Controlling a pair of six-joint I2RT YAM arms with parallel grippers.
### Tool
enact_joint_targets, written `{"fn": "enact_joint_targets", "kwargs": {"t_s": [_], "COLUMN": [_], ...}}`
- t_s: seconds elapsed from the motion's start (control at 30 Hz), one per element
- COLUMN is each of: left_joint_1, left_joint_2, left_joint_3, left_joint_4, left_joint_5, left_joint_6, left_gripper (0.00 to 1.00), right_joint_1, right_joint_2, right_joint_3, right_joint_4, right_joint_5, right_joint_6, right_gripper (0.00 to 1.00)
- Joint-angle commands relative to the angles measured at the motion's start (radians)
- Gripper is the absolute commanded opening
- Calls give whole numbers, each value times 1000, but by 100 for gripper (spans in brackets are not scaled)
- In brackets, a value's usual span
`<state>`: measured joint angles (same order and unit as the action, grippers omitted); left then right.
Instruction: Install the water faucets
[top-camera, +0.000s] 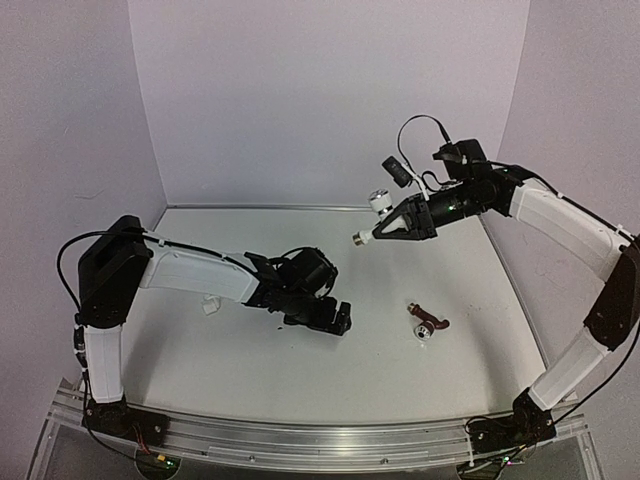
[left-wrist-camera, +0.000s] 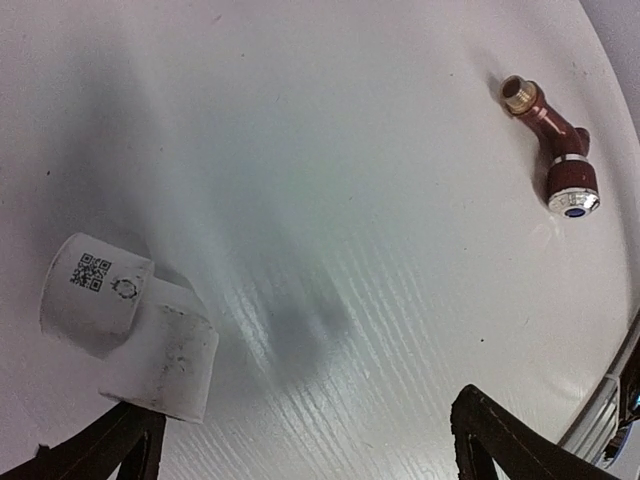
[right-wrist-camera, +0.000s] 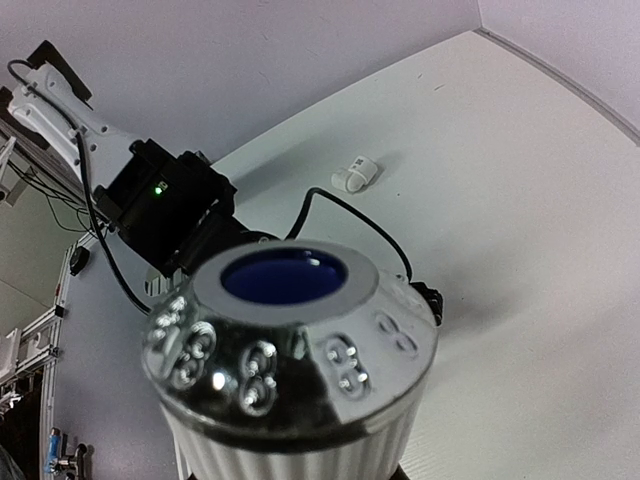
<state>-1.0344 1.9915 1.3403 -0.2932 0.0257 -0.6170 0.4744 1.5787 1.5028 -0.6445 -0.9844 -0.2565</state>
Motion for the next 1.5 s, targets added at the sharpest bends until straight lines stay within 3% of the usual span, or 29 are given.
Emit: {"fn": "enact_joint_targets", "kwargs": {"t_s": [0.0,0.17,0.33,0.63,0.8,1.03,1.3,1.47], "left_joint_1": [-4,-4,-4,-26,-30,-35,-31,-13], "left_joint_2": [-29,2,-77,-66,-24,73,138,172], "left_joint_3": [69,153,13,-39,-29,46,144,184], "left_joint_4": [24,-94,-38,-67,-50,-21,-45,-29], "left_joint_5": [-10,-83,-175,-391,-373,-304,-241,-141], "left_joint_6": [67,90,-18,-229,-275,-169,-2,132], "left_gripper": [100,100,97,89,85,78,90,88], "right_joint_1": [-18,-31,-35,-41,-44,-57,-68,-72], "right_joint_2": [-73,-79,-86,-61,-65,-68,-74,-74], "right_joint_3": [21,45,40,54,43,31,24,24], "right_joint_4": [26,27,27,28,28,28,28,28], "right_joint_5": [-34,-45,-32,-38,-32,-37,-40,-42], "right_joint_6": [-3,16,22,30,23,17,14,14], "right_gripper": [0,0,0,0,0,0,0,0]}}
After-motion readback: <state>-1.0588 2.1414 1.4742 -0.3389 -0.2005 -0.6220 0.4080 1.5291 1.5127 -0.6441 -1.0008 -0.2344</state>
